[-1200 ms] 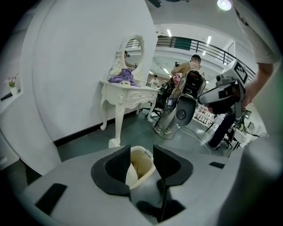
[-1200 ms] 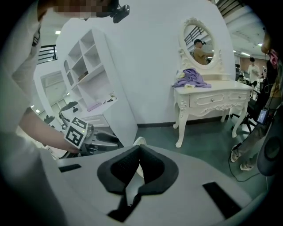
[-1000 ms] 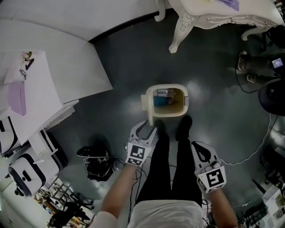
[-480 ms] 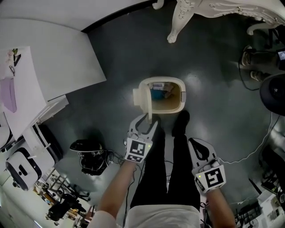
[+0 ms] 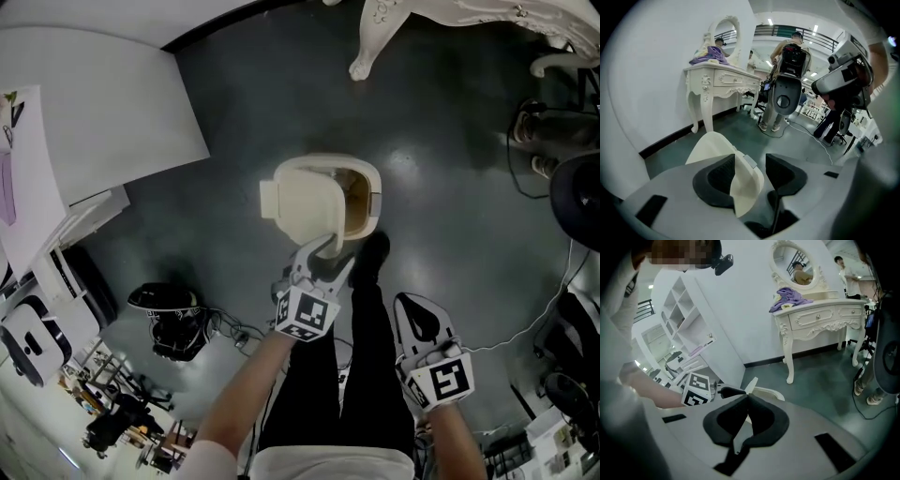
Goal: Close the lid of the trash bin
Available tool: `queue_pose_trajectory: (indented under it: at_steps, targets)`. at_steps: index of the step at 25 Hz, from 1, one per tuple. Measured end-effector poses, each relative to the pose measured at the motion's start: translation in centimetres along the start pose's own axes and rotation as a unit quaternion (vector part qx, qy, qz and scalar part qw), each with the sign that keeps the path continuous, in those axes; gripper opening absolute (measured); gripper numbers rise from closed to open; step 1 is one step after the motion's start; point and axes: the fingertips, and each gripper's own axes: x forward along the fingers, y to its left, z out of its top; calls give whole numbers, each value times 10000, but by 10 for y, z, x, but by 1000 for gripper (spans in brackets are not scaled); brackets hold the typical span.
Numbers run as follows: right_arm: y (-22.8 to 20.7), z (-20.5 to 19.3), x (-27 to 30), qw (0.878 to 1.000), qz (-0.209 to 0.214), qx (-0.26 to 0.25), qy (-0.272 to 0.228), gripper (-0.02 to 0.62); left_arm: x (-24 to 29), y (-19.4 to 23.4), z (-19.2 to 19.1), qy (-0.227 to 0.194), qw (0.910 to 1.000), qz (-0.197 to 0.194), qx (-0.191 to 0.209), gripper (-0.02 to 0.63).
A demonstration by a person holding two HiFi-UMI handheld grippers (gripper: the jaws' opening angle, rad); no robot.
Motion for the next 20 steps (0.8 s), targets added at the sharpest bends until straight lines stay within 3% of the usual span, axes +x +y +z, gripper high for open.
queue_pose_trajectory:
  at_steps: [12, 20]
  targets:
    - [-60, -25, 8, 9998, -4, 167, 108, 12, 82, -26, -30, 613, 9970, -380, 266, 224]
    - [-88, -33, 18, 9995, 11, 289, 100, 12, 126, -31, -57, 1286, 9897, -534, 337, 246]
